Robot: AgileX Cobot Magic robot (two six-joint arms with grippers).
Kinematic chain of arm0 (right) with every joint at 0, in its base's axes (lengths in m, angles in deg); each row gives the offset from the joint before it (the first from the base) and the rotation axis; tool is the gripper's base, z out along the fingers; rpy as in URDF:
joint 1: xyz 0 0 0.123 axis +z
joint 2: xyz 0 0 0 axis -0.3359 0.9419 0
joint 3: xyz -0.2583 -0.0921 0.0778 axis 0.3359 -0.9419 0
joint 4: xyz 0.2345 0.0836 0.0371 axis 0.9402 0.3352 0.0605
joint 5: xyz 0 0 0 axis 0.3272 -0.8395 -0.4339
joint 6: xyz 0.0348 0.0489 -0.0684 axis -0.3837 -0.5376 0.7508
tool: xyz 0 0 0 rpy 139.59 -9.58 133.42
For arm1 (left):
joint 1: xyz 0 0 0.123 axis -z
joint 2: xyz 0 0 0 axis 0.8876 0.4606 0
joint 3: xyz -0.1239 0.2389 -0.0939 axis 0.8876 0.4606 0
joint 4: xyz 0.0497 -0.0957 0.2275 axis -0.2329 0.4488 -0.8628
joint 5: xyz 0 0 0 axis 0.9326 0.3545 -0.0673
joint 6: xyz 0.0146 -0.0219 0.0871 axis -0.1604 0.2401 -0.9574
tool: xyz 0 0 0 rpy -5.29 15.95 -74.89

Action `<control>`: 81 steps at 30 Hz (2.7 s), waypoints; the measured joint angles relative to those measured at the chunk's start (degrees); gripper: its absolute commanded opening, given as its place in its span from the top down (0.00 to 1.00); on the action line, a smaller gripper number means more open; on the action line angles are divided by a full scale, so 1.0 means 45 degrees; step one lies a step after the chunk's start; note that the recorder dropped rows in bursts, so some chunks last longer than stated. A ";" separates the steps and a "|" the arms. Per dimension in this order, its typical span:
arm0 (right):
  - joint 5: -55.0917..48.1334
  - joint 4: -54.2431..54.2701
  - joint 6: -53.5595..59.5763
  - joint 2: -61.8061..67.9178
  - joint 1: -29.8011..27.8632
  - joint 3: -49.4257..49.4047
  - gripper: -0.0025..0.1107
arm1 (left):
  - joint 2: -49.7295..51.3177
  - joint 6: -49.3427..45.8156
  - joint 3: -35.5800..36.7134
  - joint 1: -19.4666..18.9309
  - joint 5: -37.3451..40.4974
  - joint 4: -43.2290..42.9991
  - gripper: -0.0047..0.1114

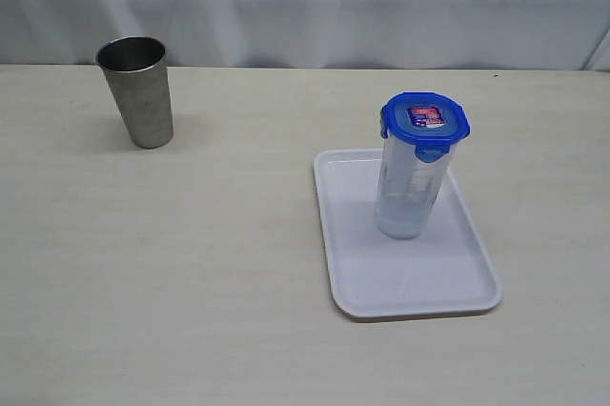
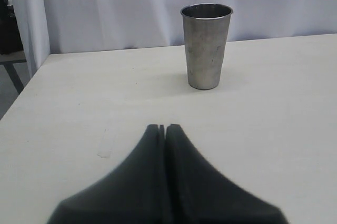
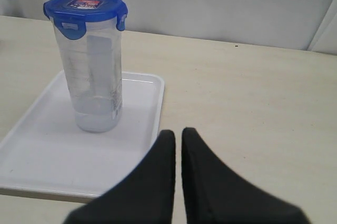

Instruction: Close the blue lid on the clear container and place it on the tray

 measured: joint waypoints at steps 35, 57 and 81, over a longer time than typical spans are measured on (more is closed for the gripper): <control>0.0000 0.0000 0.0000 0.0000 -0.0756 0.0000 0.94 | 0.0000 0.0000 0.0000 0.0000 0.0000 0.0000 0.96; 0.0000 0.0000 0.0000 0.0000 -0.0896 0.0000 0.94 | 0.0000 0.0000 0.0000 0.0000 0.0000 0.0000 0.96; 0.0000 0.0000 0.0000 0.0000 -0.0896 0.0000 0.94 | 0.0000 0.0000 0.0000 0.0000 0.0000 0.0000 0.96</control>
